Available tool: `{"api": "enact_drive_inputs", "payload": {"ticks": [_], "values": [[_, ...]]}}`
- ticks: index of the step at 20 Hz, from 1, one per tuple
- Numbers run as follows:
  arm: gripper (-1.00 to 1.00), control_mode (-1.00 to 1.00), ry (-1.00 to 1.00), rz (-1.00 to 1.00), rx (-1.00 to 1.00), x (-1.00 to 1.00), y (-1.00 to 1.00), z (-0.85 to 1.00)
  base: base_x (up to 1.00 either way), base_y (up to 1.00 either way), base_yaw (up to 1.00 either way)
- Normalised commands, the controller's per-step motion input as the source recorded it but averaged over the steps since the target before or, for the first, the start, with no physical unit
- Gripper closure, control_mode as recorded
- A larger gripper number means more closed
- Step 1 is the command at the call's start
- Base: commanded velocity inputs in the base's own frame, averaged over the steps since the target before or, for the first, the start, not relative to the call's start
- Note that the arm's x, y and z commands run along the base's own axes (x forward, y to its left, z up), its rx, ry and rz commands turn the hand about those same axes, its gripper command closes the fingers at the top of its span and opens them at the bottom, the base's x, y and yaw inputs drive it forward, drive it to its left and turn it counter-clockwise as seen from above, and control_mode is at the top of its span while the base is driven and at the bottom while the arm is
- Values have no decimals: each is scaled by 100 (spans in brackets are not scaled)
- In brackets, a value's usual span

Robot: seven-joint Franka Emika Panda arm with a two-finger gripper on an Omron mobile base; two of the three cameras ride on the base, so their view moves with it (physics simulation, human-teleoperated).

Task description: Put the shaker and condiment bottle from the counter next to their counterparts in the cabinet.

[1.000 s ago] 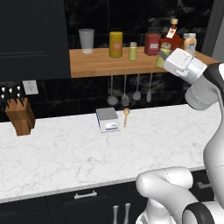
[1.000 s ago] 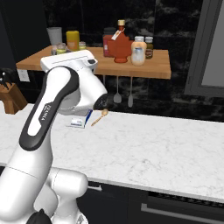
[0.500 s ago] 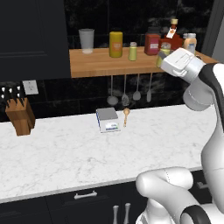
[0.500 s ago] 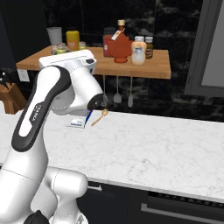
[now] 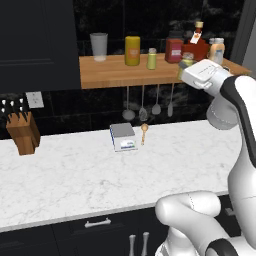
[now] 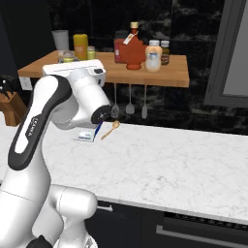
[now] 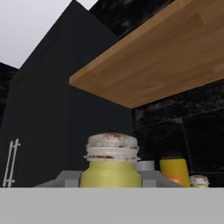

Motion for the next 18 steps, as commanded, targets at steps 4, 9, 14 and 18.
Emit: {"api": "enact_drive_inputs", "payload": {"ticks": [4, 9, 14, 18], "values": [[100, -100, 0, 0, 0, 15, 0, 0, 0, 0, 0], [100, -100, 2, -1, 0, 14, 0, 0, 0, 0, 0], [100, -100, 1, 0, 0, 11, 0, -2, 0, 0, 0], [100, -100, 1, 0, 0, 7, 0, -6, 0, 0, 0]]}}
